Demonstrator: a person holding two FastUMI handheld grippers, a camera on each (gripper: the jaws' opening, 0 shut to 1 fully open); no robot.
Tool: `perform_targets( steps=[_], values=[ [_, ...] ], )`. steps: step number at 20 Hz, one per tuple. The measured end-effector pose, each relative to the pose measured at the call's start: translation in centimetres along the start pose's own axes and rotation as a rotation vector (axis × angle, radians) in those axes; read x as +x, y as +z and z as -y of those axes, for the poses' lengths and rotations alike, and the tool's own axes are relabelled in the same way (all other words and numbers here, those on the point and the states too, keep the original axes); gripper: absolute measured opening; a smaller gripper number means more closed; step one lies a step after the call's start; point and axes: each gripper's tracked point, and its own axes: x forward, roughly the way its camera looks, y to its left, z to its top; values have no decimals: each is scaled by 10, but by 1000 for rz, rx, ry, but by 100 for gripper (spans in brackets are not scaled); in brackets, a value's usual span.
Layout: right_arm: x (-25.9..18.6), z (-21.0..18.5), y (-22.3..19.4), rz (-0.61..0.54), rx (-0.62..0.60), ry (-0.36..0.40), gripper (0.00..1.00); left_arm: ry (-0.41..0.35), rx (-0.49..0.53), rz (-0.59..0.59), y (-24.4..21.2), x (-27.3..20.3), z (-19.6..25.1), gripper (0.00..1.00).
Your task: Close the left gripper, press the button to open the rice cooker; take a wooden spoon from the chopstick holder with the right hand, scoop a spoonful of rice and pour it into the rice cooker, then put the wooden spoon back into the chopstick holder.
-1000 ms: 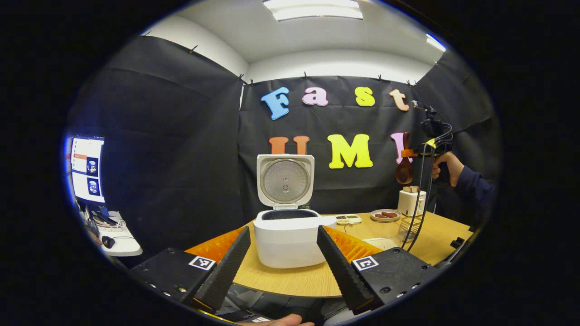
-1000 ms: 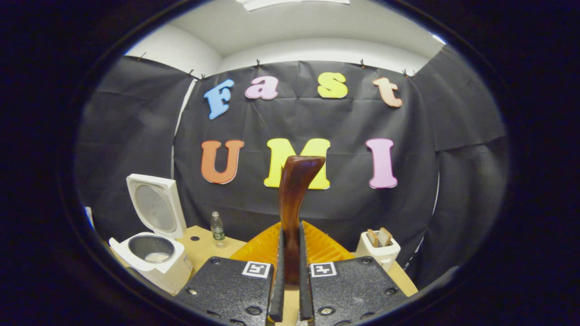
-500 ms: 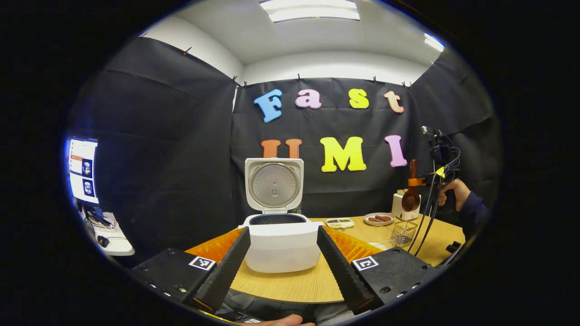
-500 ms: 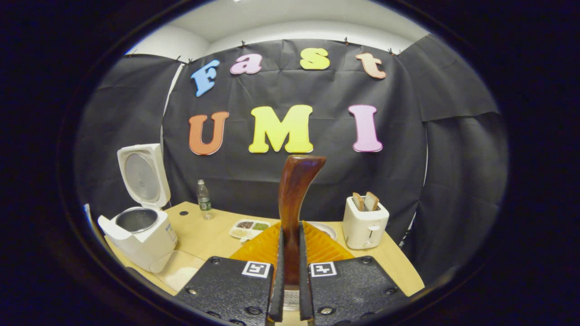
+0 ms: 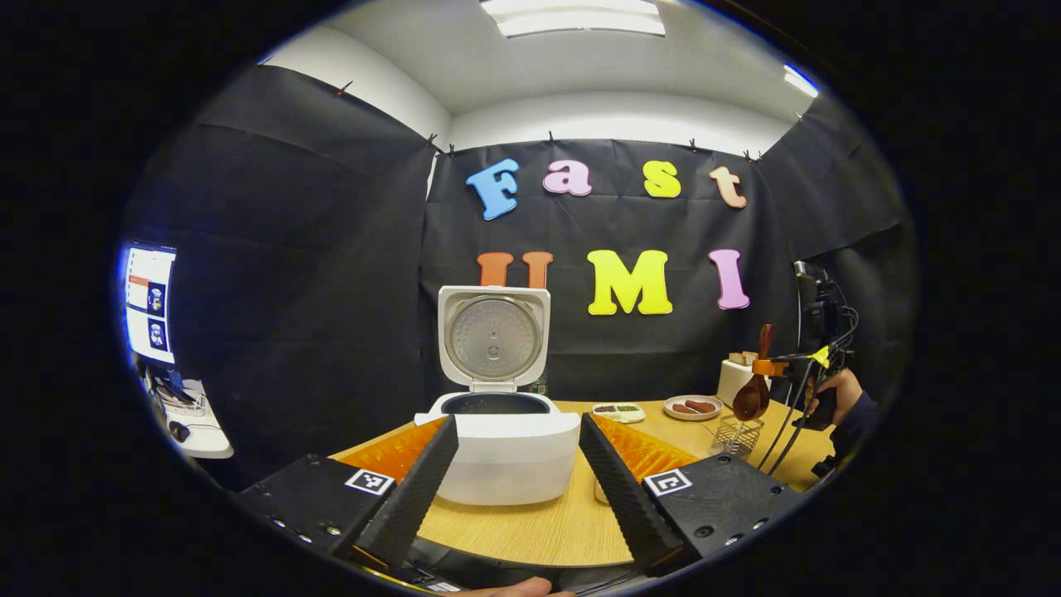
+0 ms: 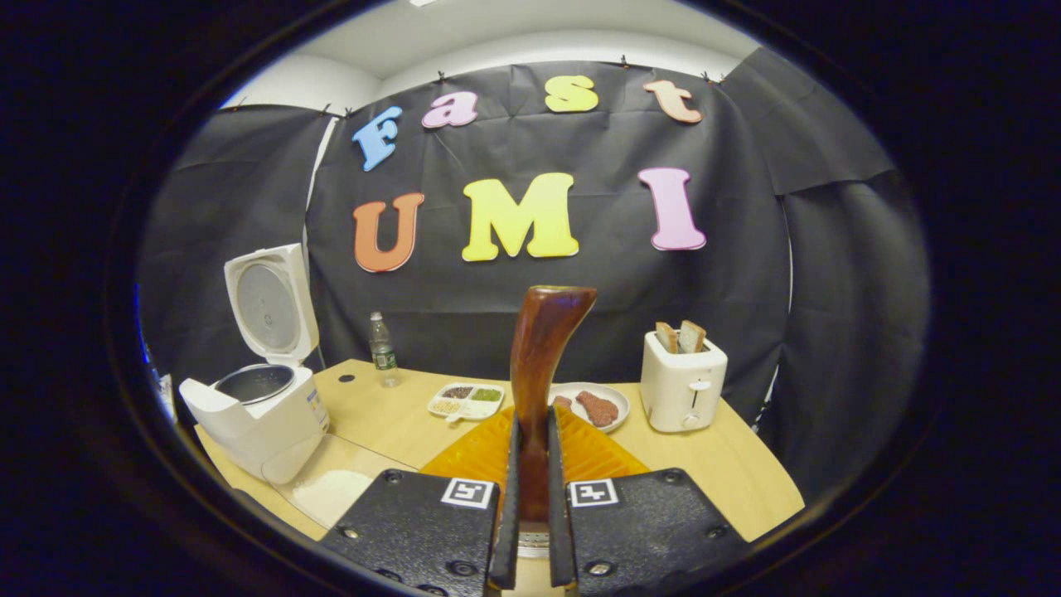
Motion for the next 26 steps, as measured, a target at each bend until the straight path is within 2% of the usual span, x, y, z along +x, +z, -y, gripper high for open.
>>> perform_targets(
  steps=[2, 3, 4, 5, 6, 8, 9, 11, 12, 15, 17, 18, 19, 20, 21, 23, 24, 25, 26],
  values=[
    [1, 5, 1, 35, 38, 19, 21, -22, -20, -16, -5, 11, 15, 94],
    [5, 15, 4, 64, 43, -11, 25, -29, -29, -22, -7, 16, 21, 94],
    [3, 32, 3, 81, 48, -71, 34, -27, -38, -24, -8, 22, 21, 94],
    [3, 47, 7, 104, 43, -114, 60, -26, -45, -24, -7, 28, 22, 94],
    [-1, 54, 12, 126, 42, -148, 71, -25, -48, -26, -7, 34, 23, 94],
    [-13, 57, 18, 157, 28, -178, 78, -15, -49, -23, -5, 51, 21, 94],
    [-21, 55, 20, 163, 26, -178, 86, -10, -56, -29, -4, 60, 19, 94],
    [-39, 47, 29, 191, 21, -157, 90, -6, -67, -35, -1, 76, 13, 94],
    [-47, 46, 32, 201, 27, -159, 95, 7, -66, -28, 3, 84, 7, 94],
    [-83, 33, 47, 247, 68, -153, 95, 41, -75, -4, 19, 103, -13, 94],
    [-108, 29, 54, 252, 48, -166, 96, 53, -79, 11, 30, 114, -25, 94],
    [-120, 28, 60, 249, 39, -184, 92, 65, -77, 15, 36, 120, -34, 94],
    [-132, 27, 66, 245, 26, -192, 96, 71, -80, 13, 40, 125, -39, 94],
    [-143, 23, 71, 239, 16, -194, 92, 68, -82, 12, 46, 131, -42, 94],
    [-152, 20, 75, 222, 11, -195, 100, 70, -84, 12, 52, 135, -45, 94],
    [-164, 10, 81, 198, 16, -160, 93, 62, -85, 35, 72, 150, -51, 94],
    [-169, 2, 84, 196, 11, -130, 97, 55, -87, 53, 84, 159, -52, 94],
    [-174, -2, 89, 208, 7, -115, 93, 52, -92, 65, 96, 172, -55, 94],
    [-177, 0, 93, 224, 0, -117, 97, 48, -93, 70, 106, 184, -58, 94]
  ],
)
